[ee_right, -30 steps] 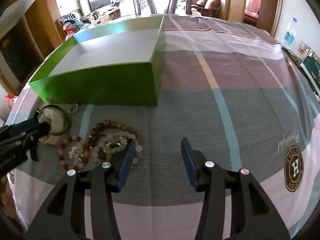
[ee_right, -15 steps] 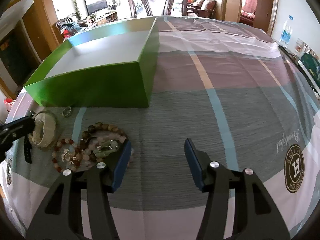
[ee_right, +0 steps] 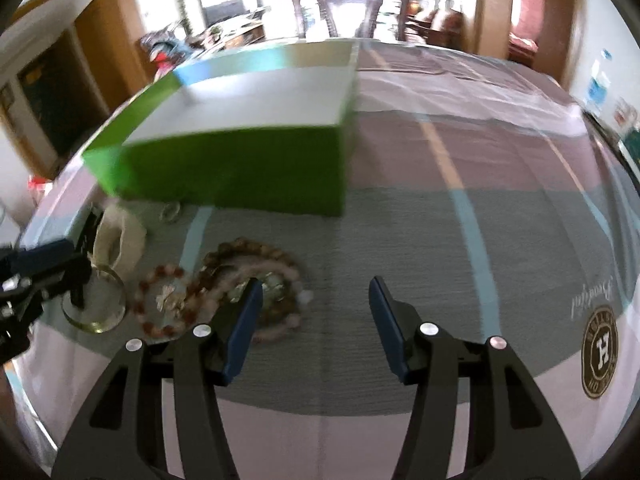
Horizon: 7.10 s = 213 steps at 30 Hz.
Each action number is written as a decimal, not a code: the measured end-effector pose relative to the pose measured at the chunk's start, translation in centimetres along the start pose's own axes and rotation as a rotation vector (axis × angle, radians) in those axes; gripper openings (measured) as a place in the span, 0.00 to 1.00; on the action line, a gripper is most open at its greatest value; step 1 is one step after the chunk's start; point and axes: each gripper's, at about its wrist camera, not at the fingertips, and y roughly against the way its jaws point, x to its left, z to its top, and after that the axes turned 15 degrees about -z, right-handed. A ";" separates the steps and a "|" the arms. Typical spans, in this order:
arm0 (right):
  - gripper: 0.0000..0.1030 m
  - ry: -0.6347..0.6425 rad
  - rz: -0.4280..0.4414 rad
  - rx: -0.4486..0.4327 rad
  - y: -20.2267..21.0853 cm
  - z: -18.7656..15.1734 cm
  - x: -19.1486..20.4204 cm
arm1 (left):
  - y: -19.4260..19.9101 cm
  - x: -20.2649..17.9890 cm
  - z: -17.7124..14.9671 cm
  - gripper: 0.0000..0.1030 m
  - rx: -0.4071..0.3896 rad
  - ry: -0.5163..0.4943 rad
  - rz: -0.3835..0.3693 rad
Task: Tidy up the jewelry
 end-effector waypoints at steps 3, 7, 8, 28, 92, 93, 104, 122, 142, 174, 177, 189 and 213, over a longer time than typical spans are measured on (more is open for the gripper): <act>0.09 0.027 0.061 0.002 0.3 -0.1 0.5 | 0.0 0.6 -0.1 0.41 -0.003 0.016 0.017; 0.06 0.012 0.076 0.001 0.8 0.0 0.1 | 0.5 1.6 -0.2 0.48 -0.018 0.046 0.038; 0.00 0.002 0.081 -0.010 1.2 0.1 -0.2 | 0.6 1.8 -0.1 0.49 -0.022 0.051 0.045; 0.36 0.059 0.030 0.016 0.5 -0.3 1.3 | 0.7 7.0 -0.7 0.51 -0.028 0.162 0.145; 0.08 0.053 -0.027 -0.196 8.9 4.3 -0.4 | 4.1 5.9 3.6 0.27 -0.173 0.061 0.133; 0.08 0.054 -0.032 -0.213 9.2 4.9 -0.6 | 4.4 5.6 4.1 0.27 -0.183 0.047 0.135; 0.08 0.045 -0.059 -0.316 8.7 13.7 0.4 | 3.7 5.4 12.0 0.28 -0.216 -0.035 0.122; 0.36 0.079 0.084 -0.015 2.3 10.1 -0.9 | 0.1 8.0 9.8 0.57 -0.104 0.037 0.163; 0.37 0.095 0.042 0.089 -0.7 5.1 0.4 | -0.6 6.9 3.7 0.66 -0.036 0.085 0.108; 0.52 -0.029 0.059 0.061 -1.1 1.6 -1.6 | -2.9 1.0 -3.9 0.76 0.120 0.054 -0.072; 0.54 -0.028 0.047 0.057 -1.1 1.7 -1.7 | -4.3 0.5 -3.9 0.76 0.152 0.042 -0.071; 0.46 0.073 0.020 0.013 -0.5 0.9 0.7 | -4.2 1.5 -3.3 0.56 0.108 0.066 -0.021; 0.08 -0.100 0.101 -0.111 2.3 2.2 -3.1 | 0.2 3.0 -2.1 0.56 -0.009 0.053 0.099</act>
